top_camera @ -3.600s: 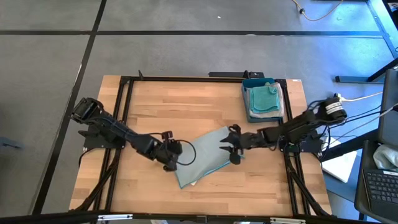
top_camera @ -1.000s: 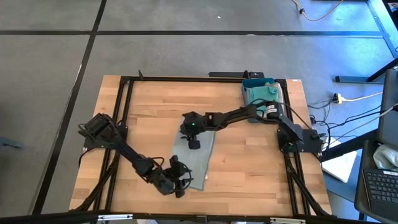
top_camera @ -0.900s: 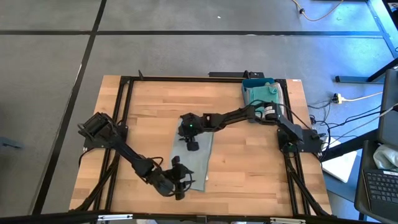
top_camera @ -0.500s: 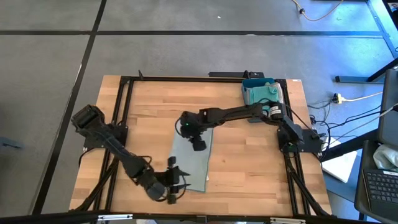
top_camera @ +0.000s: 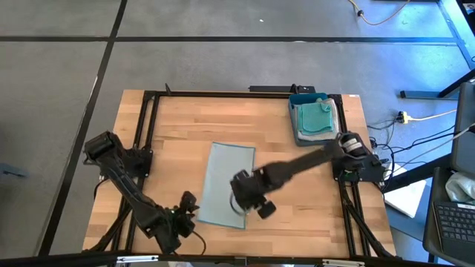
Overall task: Fold microfiber towels
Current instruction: Fold the light blue microfiber cloth
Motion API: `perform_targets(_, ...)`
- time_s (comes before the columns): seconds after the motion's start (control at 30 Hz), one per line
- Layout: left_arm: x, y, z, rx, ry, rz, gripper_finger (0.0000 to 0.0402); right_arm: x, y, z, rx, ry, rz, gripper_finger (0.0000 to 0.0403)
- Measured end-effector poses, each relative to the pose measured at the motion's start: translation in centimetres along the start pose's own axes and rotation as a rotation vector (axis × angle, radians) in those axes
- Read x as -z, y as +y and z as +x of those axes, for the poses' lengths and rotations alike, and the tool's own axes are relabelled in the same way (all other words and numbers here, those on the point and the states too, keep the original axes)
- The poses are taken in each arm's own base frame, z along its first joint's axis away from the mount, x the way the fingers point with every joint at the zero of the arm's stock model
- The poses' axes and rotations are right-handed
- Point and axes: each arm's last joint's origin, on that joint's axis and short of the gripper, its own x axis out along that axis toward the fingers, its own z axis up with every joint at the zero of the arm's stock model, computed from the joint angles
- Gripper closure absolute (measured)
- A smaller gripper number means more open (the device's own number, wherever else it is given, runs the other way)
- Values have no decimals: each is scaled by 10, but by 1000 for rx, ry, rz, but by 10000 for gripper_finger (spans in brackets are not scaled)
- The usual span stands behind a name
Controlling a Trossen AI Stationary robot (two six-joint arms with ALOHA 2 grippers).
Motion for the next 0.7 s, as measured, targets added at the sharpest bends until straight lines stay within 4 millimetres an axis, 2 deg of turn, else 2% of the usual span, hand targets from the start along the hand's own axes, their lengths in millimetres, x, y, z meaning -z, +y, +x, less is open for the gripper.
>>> perform_targets(0.13, 7, -7, 8, -2, 76, 299, 231, -9, 31, 2, 126, 35, -29, 249)
perform_targets(0.27, 12, -12, 14, 34, 112, 472, 230, -16, 49, 2, 232, 11, 71, 249)
perform_targets(0.43, 23, -23, 24, 144, 68, 614, 223, -30, 69, 2, 295, -123, 205, 249)
perform_targets(0.57, 25, -29, 24, 81, 21, 713, 221, -41, 85, 0, 341, -227, 259, 249)
perform_targets(0.7, 23, -29, 27, 46, -15, 697, 221, -46, 95, -2, 400, -288, 313, 249)
